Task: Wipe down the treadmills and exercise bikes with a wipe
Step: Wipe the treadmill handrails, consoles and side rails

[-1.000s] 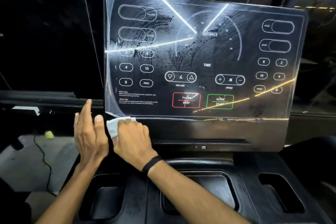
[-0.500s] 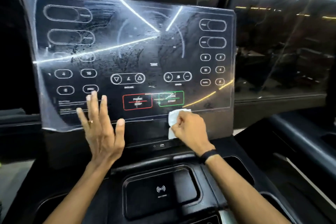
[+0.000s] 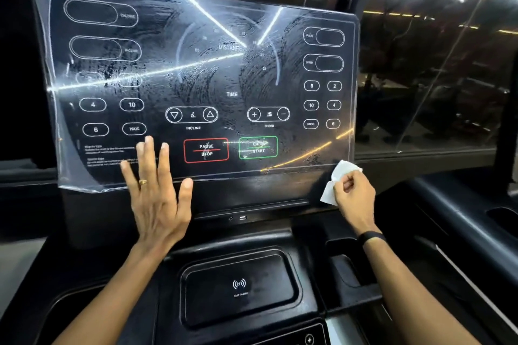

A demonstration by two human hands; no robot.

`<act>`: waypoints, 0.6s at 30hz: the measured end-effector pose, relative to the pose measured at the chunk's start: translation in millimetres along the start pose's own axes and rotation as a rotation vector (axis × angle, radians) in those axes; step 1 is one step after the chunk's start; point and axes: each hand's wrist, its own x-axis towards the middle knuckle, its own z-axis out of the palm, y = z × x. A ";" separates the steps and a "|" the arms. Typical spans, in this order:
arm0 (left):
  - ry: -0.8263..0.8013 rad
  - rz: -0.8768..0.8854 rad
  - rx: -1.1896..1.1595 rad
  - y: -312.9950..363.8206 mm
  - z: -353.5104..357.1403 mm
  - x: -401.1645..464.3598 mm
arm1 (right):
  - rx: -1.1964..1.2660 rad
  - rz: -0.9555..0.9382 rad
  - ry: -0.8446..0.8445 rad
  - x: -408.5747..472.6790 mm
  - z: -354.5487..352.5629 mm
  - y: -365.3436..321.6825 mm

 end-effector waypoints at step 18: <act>-0.017 0.012 -0.057 -1.5 -2.5 -1.4 | 0.185 0.214 0.090 -114.1 64.0 -66.4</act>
